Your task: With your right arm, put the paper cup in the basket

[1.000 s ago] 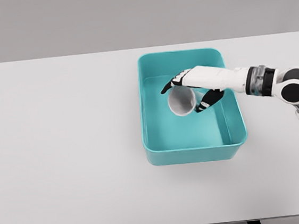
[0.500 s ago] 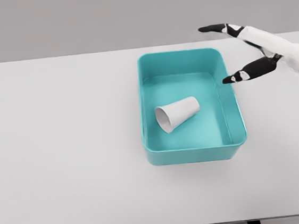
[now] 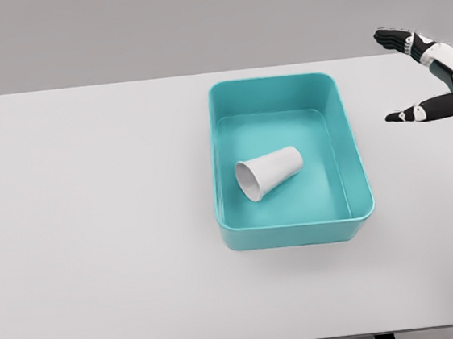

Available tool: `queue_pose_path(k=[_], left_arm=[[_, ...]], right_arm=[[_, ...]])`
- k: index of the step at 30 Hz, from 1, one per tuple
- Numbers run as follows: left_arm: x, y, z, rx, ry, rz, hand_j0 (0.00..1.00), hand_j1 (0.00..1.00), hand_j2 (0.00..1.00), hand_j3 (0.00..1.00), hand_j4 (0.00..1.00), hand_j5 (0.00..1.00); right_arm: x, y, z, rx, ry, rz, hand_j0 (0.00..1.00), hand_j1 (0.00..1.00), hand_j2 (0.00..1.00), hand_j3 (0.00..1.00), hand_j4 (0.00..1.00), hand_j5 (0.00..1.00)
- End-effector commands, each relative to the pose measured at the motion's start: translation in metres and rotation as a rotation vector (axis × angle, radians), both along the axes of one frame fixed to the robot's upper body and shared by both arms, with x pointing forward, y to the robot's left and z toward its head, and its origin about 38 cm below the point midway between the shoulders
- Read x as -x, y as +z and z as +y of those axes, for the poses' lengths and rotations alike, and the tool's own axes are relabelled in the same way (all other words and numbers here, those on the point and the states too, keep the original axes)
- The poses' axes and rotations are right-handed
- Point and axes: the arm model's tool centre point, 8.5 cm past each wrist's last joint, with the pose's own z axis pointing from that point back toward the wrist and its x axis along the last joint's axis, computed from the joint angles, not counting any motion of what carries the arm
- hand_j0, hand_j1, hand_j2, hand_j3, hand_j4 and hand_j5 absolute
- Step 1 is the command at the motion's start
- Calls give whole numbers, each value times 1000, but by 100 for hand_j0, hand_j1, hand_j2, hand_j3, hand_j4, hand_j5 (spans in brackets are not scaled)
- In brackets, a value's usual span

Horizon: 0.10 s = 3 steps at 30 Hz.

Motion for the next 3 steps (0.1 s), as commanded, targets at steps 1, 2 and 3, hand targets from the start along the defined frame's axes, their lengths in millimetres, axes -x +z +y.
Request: queue_pose_path(k=[1, 2, 3], left_arm=[[0, 0, 0, 0, 0, 0, 100, 100, 100, 100, 100, 100], [0, 0, 0, 0, 0, 0, 100, 100, 100, 100, 100, 100], [0, 0, 0, 0, 2, 0, 100, 100, 100, 100, 100, 100]], right_arm=[[-2, -4, 5, -26, 1, 8, 100, 100, 100, 100, 100, 100], [-1, -3, 6, -27, 4, 5, 100, 100, 100, 100, 100, 100], [-1, -4, 6, -27, 3, 6, 100, 100, 100, 100, 100, 100]])
